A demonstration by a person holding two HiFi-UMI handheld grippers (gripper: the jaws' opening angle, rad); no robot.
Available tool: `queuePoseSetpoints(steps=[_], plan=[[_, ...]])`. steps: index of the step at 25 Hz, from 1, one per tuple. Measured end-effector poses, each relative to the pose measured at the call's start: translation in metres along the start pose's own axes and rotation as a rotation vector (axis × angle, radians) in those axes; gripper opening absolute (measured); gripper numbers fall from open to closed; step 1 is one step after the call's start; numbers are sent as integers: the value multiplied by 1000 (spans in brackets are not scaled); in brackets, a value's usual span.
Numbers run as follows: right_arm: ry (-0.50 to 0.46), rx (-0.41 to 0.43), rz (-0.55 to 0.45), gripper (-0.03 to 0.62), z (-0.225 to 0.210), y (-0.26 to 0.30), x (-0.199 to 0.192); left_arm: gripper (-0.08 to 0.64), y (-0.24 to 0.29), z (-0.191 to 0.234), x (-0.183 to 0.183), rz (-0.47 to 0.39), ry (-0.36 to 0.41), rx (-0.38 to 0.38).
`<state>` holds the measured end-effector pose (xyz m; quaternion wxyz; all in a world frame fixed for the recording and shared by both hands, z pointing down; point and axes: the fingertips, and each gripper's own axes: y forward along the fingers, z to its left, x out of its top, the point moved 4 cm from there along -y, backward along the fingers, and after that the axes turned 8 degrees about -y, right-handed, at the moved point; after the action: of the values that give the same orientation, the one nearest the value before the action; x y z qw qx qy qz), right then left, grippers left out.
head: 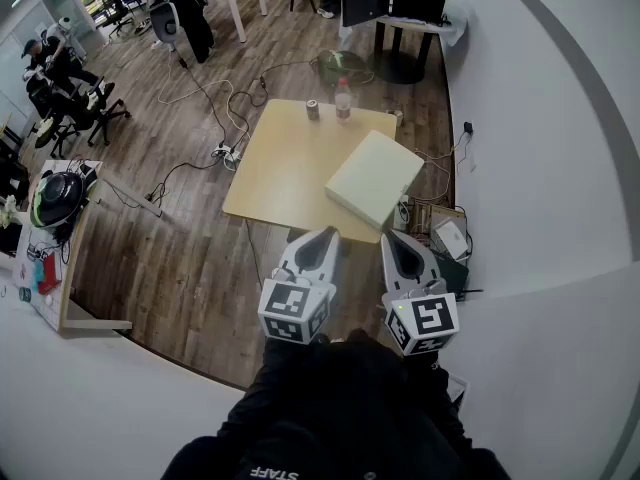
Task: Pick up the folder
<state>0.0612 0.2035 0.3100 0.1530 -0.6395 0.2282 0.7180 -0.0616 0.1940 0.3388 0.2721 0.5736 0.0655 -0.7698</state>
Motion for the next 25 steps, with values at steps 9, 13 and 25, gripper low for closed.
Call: queuePoseSetpoints(steps=[9, 13, 25], plan=[[6, -11, -28, 20, 16, 2, -14, 44, -8, 14, -16, 10, -9, -34], [14, -10, -1, 20, 32, 3, -28, 44, -22, 26, -31, 32, -27, -31], [116, -3, 133, 20, 69, 22, -73, 44, -57, 86, -66, 85, -112, 40]])
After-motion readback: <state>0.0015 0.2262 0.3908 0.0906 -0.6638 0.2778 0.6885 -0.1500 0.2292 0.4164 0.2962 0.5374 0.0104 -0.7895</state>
